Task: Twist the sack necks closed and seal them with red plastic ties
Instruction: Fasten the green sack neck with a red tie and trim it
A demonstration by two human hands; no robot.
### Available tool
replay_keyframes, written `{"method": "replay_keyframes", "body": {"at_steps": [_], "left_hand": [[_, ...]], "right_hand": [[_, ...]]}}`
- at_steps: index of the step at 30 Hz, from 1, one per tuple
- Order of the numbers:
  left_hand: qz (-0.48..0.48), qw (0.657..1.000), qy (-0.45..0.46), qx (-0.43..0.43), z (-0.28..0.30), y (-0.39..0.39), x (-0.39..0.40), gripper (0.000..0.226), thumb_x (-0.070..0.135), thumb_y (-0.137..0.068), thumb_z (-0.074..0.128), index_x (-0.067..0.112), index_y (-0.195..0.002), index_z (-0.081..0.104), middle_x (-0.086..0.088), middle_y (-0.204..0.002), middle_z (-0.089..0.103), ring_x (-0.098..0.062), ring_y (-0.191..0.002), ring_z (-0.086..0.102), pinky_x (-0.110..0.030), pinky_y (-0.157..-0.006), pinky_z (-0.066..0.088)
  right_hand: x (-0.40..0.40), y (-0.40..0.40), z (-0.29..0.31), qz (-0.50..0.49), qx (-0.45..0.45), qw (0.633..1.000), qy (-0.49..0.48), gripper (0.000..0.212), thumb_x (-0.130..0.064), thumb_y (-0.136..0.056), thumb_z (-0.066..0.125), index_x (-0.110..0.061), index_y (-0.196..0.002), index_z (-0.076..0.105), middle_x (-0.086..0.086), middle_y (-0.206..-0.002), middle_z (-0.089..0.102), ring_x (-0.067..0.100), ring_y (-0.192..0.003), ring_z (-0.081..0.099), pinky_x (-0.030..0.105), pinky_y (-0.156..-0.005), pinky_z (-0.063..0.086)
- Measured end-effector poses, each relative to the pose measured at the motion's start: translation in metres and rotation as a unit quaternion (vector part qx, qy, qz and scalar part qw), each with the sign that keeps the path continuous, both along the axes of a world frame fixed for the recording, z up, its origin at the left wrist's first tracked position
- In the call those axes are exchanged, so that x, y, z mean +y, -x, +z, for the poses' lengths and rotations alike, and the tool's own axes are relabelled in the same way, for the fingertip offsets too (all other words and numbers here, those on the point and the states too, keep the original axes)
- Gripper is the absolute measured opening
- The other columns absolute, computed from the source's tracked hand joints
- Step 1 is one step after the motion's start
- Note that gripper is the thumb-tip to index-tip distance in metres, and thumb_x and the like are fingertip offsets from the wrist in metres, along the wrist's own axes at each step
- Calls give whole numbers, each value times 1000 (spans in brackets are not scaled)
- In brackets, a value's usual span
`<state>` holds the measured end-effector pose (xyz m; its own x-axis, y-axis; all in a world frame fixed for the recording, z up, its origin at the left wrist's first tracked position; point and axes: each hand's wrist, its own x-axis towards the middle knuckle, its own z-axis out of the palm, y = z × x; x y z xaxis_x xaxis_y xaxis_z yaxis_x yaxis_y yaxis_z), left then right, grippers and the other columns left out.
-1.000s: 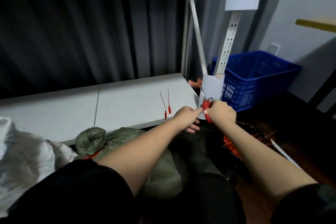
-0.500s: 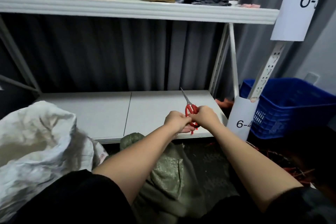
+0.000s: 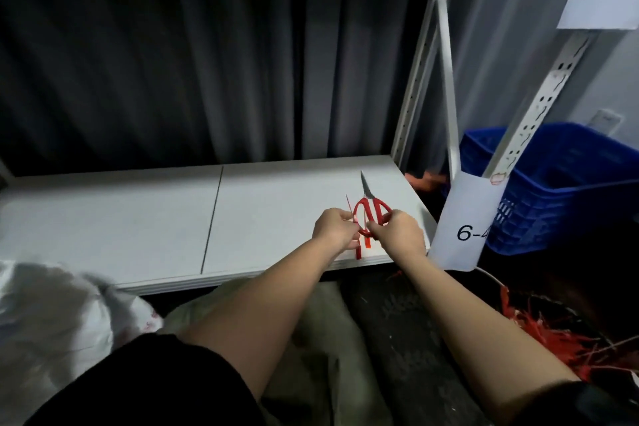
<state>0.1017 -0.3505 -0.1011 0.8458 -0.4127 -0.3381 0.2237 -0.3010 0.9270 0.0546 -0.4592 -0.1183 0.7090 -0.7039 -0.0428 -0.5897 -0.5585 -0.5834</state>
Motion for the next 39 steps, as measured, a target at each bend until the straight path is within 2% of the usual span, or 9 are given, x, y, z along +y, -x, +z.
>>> {"method": "replay_keyframes", "body": {"at_steps": [4, 9, 13, 17, 19, 29, 32, 34, 39], "left_hand": [[-53, 998, -44, 2, -36, -15, -37, 33, -3, -90, 49, -1, -123, 57, -13, -94, 58, -23, -83, 59, -37, -87, 55], [-99, 987, -117, -41, -79, -47, -58, 27, 3, -88, 53, 7, -114, 62, -9, -102, 61, -22, -81, 63, -38, -88, 56], [-125, 978, -152, -65, -103, -61, -70, 28, 5, -87, 54, 4, -114, 62, -6, -94, 60, -24, -78, 64, -38, -87, 56], [-145, 973, -164, -70, -118, -63, -82, 36, 2, -86, 49, 5, -120, 62, -16, -104, 66, -27, -71, 63, -38, -87, 56], [-151, 972, -166, -73, -122, -65, -85, 38, 1, -85, 48, 6, -121, 61, -17, -113, 66, -32, -79, 67, -38, -88, 55], [-145, 976, -147, -71, -110, -71, -67, 34, 7, -88, 54, 5, -121, 59, -12, -117, 62, -29, -100, 66, -41, -93, 53], [-150, 976, -145, -69, -87, -69, -53, 27, 7, -90, 52, 3, -114, 61, -9, -105, 60, -25, -92, 63, -36, -87, 55], [-163, 973, -147, -73, -62, -64, -39, 17, 9, -91, 51, 7, -103, 63, -7, -98, 60, -21, -85, 60, -32, -75, 50], [-183, 966, -158, -93, 9, -41, 17, 11, 13, -92, 49, 12, -92, 59, -6, -95, 62, -19, -78, 59, -25, -67, 42]], "right_hand": [[-56, -23, -57, -62, 36, 996, -47, 35, -39, -80, 67, -6, -91, 67, 11, -92, 71, 30, -86, 66, 32, -74, 51], [-103, -36, -120, -118, 82, 989, -47, 31, -30, -87, 63, -2, -100, 62, 16, -102, 66, 34, -94, 61, 31, -67, 41], [-123, -49, -153, -137, 101, 985, -27, 30, -26, -89, 61, -1, -105, 61, 18, -108, 63, 36, -102, 59, 32, -70, 42], [-125, -63, -174, -121, 118, 986, 2, 31, -26, -91, 60, 1, -108, 61, 18, -110, 64, 35, -103, 60, 33, -73, 44], [-123, -68, -180, -122, 119, 985, -4, 33, -27, -91, 60, 2, -109, 60, 19, -110, 63, 37, -104, 60, 34, -74, 45], [-126, -68, -177, -102, 104, 988, -47, 33, -29, -89, 60, 1, -104, 61, 17, -105, 64, 35, -96, 61, 33, -69, 44], [-117, -60, -155, -44, 141, 989, -30, 32, -30, -91, 56, -1, -104, 62, 14, -103, 64, 31, -94, 60, 32, -71, 44], [-101, -55, -129, 54, 192, 980, -19, 32, -30, -92, 55, -3, -106, 62, 12, -108, 65, 28, -98, 60, 32, -77, 44], [-14, -32, -37, 312, 307, 899, 4, 40, -34, -91, 56, -6, -119, 62, 12, -120, 63, 27, -108, 60, 34, -92, 48]]}}
